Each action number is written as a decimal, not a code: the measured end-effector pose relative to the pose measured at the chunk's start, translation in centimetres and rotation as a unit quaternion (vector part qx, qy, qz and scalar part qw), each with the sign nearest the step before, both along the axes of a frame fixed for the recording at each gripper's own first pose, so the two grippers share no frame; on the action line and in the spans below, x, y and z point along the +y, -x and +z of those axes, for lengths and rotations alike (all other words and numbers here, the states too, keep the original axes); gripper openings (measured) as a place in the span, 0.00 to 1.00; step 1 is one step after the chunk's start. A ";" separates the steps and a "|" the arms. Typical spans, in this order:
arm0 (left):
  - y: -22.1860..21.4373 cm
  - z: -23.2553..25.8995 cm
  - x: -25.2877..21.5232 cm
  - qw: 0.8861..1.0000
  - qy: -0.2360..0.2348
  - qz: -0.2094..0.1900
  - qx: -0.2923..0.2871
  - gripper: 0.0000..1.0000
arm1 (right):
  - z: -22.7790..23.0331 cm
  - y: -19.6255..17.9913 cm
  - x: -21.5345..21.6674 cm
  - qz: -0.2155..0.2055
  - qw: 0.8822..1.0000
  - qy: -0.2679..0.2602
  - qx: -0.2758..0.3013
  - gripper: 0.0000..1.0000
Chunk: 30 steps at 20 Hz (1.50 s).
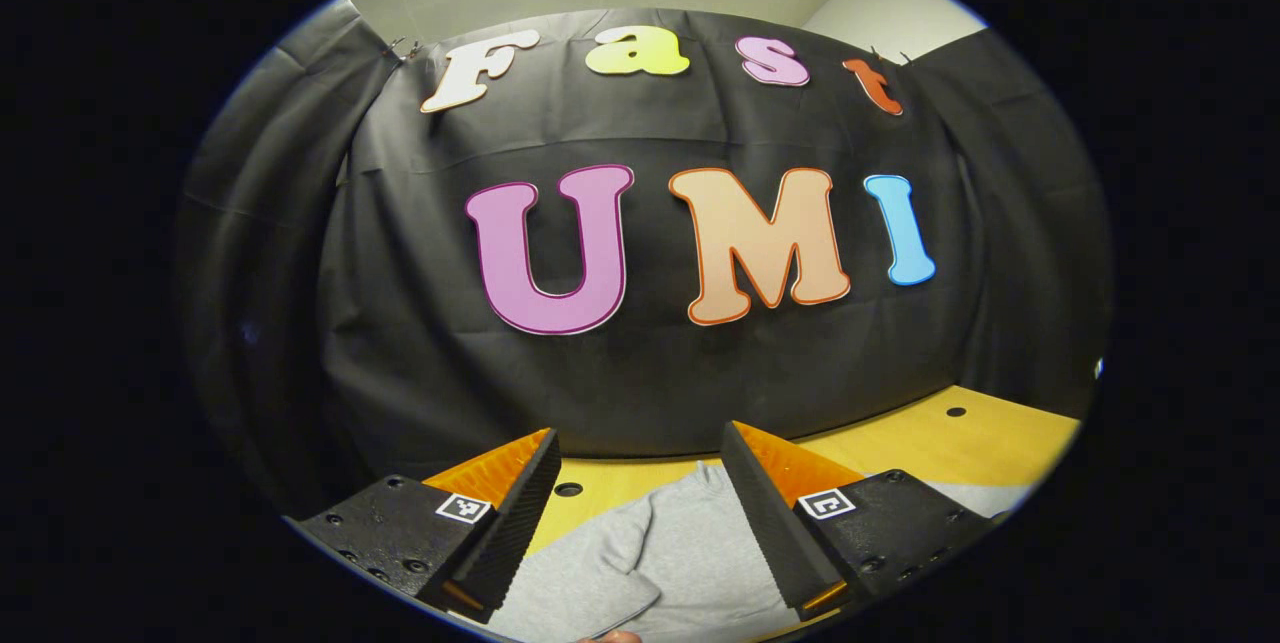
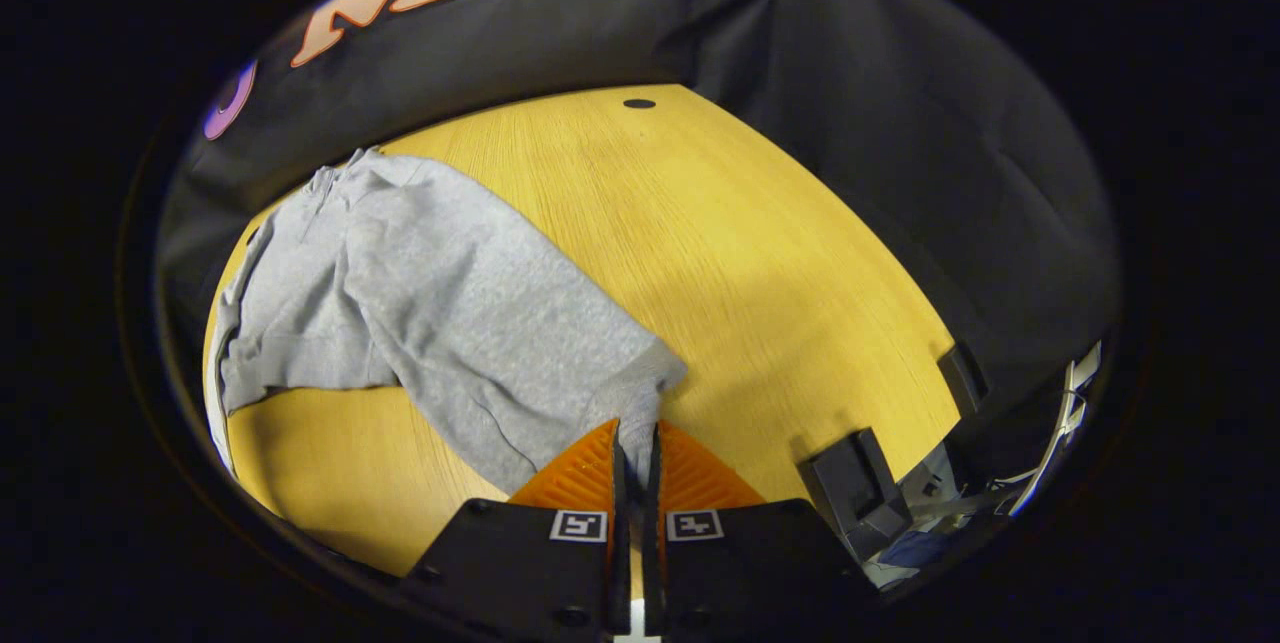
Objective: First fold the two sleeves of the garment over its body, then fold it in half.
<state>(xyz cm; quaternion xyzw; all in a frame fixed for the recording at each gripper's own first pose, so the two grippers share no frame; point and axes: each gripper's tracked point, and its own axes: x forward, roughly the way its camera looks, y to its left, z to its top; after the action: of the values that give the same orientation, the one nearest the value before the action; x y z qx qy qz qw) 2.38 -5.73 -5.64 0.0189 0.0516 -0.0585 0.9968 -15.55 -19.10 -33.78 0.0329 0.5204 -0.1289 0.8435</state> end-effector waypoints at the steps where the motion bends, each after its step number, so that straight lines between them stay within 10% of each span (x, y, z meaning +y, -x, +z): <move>1: 0.0 0.0 0.4 1.000 0.001 0.003 0.000 0.95 | 0.4 -0.9 0.2 -0.002 1.000 -0.003 -0.007 0.08; 30: 6.4 -0.2 18.3 0.980 -0.043 0.195 0.016 0.95 | 8.0 -23.2 19.7 0.108 0.978 -0.112 -0.141 0.08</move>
<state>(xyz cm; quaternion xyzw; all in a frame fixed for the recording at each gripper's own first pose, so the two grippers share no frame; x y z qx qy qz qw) -3.98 12.59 -5.84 0.0508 0.0727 0.1393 0.9863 7.69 0.58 -25.77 0.0888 0.4079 0.0278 0.9083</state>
